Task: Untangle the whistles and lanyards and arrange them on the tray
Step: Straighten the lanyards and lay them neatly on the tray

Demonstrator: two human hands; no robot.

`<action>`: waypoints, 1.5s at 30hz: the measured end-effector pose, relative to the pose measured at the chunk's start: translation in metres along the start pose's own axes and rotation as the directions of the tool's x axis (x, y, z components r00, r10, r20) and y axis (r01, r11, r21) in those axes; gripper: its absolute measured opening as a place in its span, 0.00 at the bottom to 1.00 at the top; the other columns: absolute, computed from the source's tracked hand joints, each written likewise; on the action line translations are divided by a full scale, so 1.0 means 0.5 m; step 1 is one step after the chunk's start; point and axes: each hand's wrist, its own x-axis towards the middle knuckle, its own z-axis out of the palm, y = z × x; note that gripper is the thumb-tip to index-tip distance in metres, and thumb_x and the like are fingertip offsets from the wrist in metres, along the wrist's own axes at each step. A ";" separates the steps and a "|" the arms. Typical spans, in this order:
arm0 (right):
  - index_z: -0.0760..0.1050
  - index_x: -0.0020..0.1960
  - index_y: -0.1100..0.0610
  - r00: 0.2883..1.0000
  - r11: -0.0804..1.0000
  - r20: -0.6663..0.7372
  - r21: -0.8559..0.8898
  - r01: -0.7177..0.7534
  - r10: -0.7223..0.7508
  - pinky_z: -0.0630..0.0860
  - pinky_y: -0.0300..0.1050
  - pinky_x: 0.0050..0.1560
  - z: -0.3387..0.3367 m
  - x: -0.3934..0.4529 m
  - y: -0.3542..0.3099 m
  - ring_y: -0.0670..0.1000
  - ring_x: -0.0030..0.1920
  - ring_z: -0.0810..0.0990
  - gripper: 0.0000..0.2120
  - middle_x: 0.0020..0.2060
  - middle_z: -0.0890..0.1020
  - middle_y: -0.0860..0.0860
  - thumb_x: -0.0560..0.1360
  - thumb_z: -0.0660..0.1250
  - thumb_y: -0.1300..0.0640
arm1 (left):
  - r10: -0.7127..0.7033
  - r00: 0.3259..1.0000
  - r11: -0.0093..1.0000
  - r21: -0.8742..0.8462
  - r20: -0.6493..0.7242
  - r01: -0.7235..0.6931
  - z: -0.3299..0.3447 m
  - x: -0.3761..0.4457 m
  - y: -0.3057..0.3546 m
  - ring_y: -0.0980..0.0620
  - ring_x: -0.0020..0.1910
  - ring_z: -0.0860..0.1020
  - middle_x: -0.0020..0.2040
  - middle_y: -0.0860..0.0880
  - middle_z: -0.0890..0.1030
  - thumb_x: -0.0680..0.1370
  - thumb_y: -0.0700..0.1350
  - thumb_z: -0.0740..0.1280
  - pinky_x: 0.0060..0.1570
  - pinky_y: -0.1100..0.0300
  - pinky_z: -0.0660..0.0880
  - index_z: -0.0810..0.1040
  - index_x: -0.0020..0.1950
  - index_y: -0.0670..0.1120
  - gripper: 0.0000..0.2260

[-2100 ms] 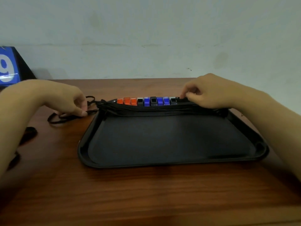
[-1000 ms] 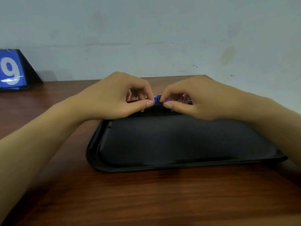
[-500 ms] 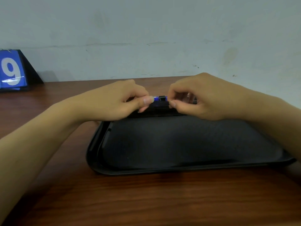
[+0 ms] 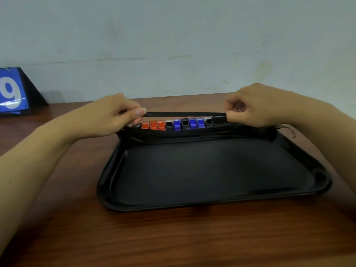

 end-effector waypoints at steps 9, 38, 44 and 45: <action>0.80 0.47 0.60 0.947 0.951 0.124 -0.122 -0.283 0.297 0.78 0.51 0.51 -0.023 -0.007 0.051 0.57 0.47 0.81 0.20 0.41 0.84 0.57 0.75 0.63 0.43 | -0.059 0.998 0.998 0.034 -0.001 0.059 -0.012 -0.007 -0.022 0.38 0.37 0.74 0.31 0.42 0.74 0.78 0.66 0.51 0.43 0.46 0.71 0.73 0.39 0.45 0.26; 0.82 0.48 0.59 0.888 0.841 -0.016 -0.313 -0.441 0.459 0.79 0.52 0.54 -0.007 0.016 0.124 0.58 0.47 0.80 0.24 0.45 0.84 0.55 0.78 0.61 0.39 | -0.279 0.960 0.936 0.214 -0.035 0.280 -0.031 -0.016 -0.035 0.54 0.25 0.70 0.24 0.51 0.73 0.77 0.68 0.59 0.33 0.56 0.68 0.77 0.32 0.46 0.28; 0.78 0.50 0.46 0.999 0.995 -0.025 -0.091 0.034 -0.037 0.69 0.44 0.38 -0.002 0.012 0.007 0.43 0.38 0.74 0.12 0.37 0.76 0.43 0.79 0.61 0.40 | -0.330 0.944 0.910 0.256 -0.024 0.325 -0.047 -0.024 -0.030 0.49 0.28 0.72 0.26 0.48 0.74 0.81 0.61 0.60 0.33 0.56 0.67 0.77 0.33 0.48 0.23; 0.78 0.49 0.44 0.995 0.994 -0.003 -0.049 0.102 -0.102 0.71 0.43 0.39 0.005 0.008 -0.019 0.42 0.37 0.75 0.13 0.37 0.77 0.43 0.78 0.60 0.39 | -0.339 0.941 0.908 0.261 -0.001 0.327 -0.042 -0.025 -0.033 0.49 0.27 0.71 0.26 0.49 0.73 0.81 0.60 0.60 0.33 0.56 0.67 0.77 0.32 0.49 0.23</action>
